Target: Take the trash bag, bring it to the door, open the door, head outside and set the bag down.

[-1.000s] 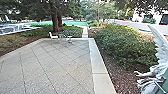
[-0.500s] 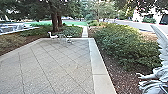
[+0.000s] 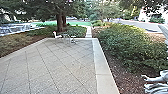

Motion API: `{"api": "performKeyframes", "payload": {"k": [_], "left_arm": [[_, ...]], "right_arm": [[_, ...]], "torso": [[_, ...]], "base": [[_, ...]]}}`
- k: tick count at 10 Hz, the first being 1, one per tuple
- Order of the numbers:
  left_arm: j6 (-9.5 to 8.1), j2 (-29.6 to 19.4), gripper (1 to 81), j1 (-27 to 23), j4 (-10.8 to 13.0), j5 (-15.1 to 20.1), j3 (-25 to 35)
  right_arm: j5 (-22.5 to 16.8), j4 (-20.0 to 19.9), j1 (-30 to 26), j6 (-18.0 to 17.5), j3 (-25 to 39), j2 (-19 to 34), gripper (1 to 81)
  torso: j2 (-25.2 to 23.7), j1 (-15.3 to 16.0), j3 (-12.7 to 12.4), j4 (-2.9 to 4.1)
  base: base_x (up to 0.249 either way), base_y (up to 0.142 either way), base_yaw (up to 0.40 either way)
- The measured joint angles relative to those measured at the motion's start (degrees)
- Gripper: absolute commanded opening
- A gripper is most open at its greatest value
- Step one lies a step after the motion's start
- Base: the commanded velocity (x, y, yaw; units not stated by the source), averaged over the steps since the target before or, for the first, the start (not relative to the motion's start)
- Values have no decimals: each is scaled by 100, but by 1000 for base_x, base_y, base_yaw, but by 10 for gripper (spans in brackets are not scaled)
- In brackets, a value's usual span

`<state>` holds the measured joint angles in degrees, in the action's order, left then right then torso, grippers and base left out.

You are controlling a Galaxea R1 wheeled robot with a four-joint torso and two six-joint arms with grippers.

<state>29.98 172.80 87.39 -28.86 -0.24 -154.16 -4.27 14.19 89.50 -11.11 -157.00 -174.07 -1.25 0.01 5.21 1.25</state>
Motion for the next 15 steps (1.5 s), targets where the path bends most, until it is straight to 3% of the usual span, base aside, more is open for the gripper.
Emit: {"api": "performKeyframes", "payload": {"k": [1,2,3,6,11,13,15], "left_arm": [[-2,-6,10,26,-2,15,2],[-5,-26,10,59,-2,24,2],[-7,-45,10,76,-5,32,13],[-10,-201,10,26,-5,24,229],[-24,-918,10,26,-9,22,1156],[-27,-1285,10,-24,-116,40,1679],[-29,-1671,10,-219,-312,82,2011]], "right_arm": [[5,-5,-20,0,2,0,811],[16,-13,-45,0,16,6,811],[22,-20,-54,0,35,12,811],[22,-22,-28,2,507,180,811],[44,-27,-63,2,2247,1180,811],[63,-33,-45,-2,2528,1627,811],[63,-35,-43,-5,2566,1630,811]], "torso": [[0,0,0,186],[0,-1,0,319],[0,-1,0,370],[0,-1,0,363],[0,-1,0,363],[0,-1,0,363],[0,-1,0,363]], "base": [[0,0,0],[0,0,0],[0,0,0],[0,0,0],[0,0,0],[0,0,0],[0,0,0]]}}
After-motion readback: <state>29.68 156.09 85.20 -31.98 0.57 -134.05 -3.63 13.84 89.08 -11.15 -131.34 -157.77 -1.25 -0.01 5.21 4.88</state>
